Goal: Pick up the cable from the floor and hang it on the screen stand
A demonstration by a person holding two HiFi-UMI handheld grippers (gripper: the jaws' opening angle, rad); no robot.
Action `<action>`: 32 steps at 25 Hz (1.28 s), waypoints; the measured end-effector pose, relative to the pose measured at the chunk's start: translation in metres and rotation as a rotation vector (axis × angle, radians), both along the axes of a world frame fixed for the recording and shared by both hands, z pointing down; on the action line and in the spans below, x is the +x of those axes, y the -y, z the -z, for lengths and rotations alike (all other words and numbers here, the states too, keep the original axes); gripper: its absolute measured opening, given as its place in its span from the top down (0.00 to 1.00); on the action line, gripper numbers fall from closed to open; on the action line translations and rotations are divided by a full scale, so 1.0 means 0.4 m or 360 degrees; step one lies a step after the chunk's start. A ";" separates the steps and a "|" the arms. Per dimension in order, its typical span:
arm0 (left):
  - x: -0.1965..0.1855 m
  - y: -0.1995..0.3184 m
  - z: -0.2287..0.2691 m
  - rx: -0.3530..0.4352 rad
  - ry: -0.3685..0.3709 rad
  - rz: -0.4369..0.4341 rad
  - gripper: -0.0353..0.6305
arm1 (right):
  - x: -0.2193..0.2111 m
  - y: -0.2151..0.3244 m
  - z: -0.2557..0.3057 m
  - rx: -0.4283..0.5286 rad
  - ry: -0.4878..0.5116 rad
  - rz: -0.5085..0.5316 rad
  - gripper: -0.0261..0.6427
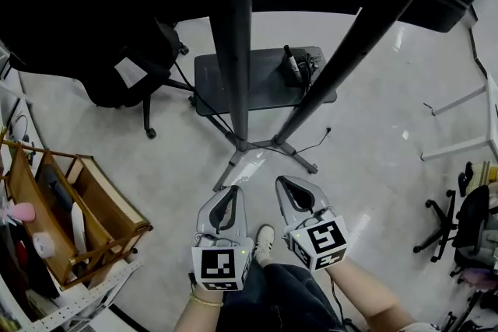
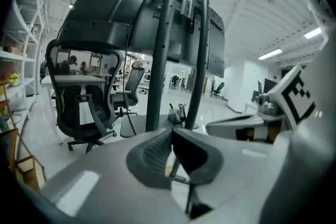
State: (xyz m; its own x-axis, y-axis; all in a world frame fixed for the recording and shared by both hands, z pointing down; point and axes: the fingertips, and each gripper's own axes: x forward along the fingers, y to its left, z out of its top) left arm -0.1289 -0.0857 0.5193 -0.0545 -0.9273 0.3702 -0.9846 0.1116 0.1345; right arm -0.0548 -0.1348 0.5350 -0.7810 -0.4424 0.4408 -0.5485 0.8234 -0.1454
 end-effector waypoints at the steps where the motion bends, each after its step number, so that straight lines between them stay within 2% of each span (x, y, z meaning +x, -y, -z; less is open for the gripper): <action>1: -0.015 0.016 -0.041 -0.0011 -0.0011 0.0004 0.94 | -0.011 0.020 -0.042 0.0002 -0.0019 -0.0002 0.96; 6: -0.088 0.097 -0.304 -0.0051 -0.0024 0.0001 0.94 | -0.089 0.123 -0.305 0.0024 -0.0087 -0.0022 0.96; 12: -0.094 0.175 -0.627 -0.0127 -0.0045 -0.0127 0.94 | -0.151 0.228 -0.655 0.0102 -0.0209 -0.0077 0.96; 13: -0.094 0.185 -0.676 -0.0145 -0.0054 -0.0134 0.94 | -0.156 0.240 -0.710 0.0102 -0.0234 -0.0074 0.94; 14: -0.095 0.195 -0.723 -0.0159 -0.0073 -0.0129 0.94 | -0.158 0.251 -0.764 0.0100 -0.0264 -0.0066 0.88; 17: -0.111 0.219 -0.846 -0.0208 -0.0142 -0.0057 0.94 | -0.159 0.275 -0.917 0.0097 -0.0400 -0.0001 0.86; 22: -0.147 0.257 -0.960 -0.0240 -0.0212 0.0072 0.94 | -0.155 0.296 -1.115 0.0198 -0.0681 0.0175 0.81; 25: -0.158 0.265 -0.987 -0.0229 -0.0232 0.0110 0.94 | -0.161 0.314 -1.174 0.0250 -0.0767 0.0202 0.81; 29: -0.157 0.263 -1.017 -0.0228 -0.0206 0.0085 0.94 | -0.195 0.342 -1.217 0.0343 -0.0851 0.0212 0.81; 31: -0.156 0.256 -1.031 -0.0242 -0.0210 0.0079 0.94 | -0.209 0.346 -1.230 0.0394 -0.0889 0.0235 0.91; 32: -0.159 0.254 -1.035 -0.0244 -0.0209 0.0081 0.94 | -0.214 0.345 -1.233 0.0409 -0.0896 0.0254 0.93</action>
